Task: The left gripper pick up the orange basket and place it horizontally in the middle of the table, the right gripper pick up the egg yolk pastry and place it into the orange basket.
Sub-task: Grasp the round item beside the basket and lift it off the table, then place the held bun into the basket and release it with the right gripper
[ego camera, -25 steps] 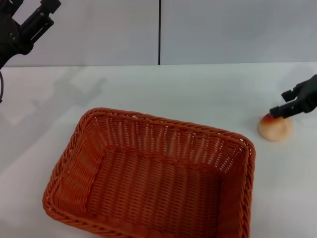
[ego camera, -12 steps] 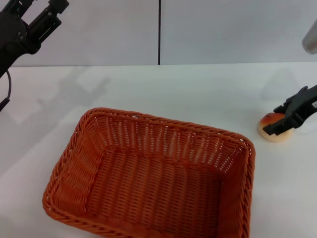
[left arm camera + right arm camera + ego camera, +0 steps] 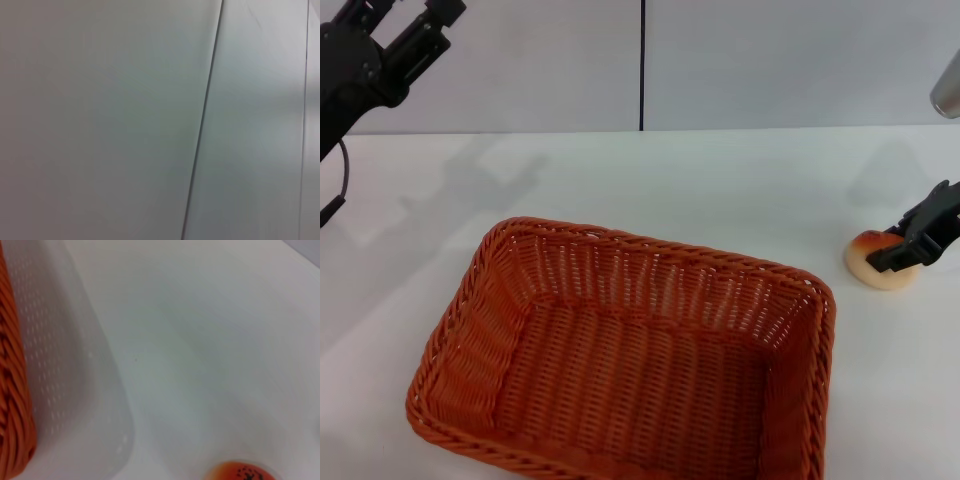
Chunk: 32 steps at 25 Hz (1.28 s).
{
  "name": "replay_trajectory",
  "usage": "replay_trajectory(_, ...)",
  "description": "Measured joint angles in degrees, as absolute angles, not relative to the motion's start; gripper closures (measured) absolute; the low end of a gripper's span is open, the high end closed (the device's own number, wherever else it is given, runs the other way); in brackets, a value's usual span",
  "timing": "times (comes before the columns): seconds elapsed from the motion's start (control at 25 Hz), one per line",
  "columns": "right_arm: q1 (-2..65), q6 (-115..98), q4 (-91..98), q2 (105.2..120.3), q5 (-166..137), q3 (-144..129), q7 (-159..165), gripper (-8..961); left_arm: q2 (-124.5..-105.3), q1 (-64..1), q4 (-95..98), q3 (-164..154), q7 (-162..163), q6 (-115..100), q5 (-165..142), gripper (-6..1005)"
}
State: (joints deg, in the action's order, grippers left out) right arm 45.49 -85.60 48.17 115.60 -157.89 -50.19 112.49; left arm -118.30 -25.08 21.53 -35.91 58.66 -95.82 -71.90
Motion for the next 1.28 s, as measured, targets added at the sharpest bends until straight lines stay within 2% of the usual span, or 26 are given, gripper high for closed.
replay_trajectory(0.04,45.4,-85.6,48.2,115.6,-157.9,-50.2,112.5,418,-118.28,-25.1,21.5,-36.2,58.7,-95.7,-71.9,211)
replay_trajectory(0.12,45.1,-85.6,49.1,115.5,-157.8,-49.3,112.5,592,-118.18,-25.3,21.5,-37.1,59.1,-95.2,-71.9,211)
replay_trajectory(0.24,44.4,-85.6,50.9,115.47,-156.7,-47.9,112.4,615,-118.15,-25.4,21.5,-37.3,59.2,-95.0,-71.9,211)
replay_trajectory(0.44,39.3,-85.5,60.6,115.98,-144.9,-45.3,110.9,659,-118.16,-25.6,21.5,-37.4,59.1,-94.8,-71.9,211)
replay_trajectory(0.72,32.4,-90.3,66.9,117.56,-115.9,-45.4,102.5,706,-118.2,-25.6,21.5,-37.4,59.1,-94.0,-71.9,211)
replay_trajectory(1.04,34.1,-101.4,62.8,117.64,-103.2,-50.0,99.5,739,-118.22,-26.0,21.5,-37.4,59.4,-93.6,-71.9,211)
replay_trajectory(1.28,36.6,-101.7,59.6,118.06,-103.3,-59.4,100.0,764,-118.21,-26.0,20.9,-37.5,59.4,-93.6,-72.0,211)
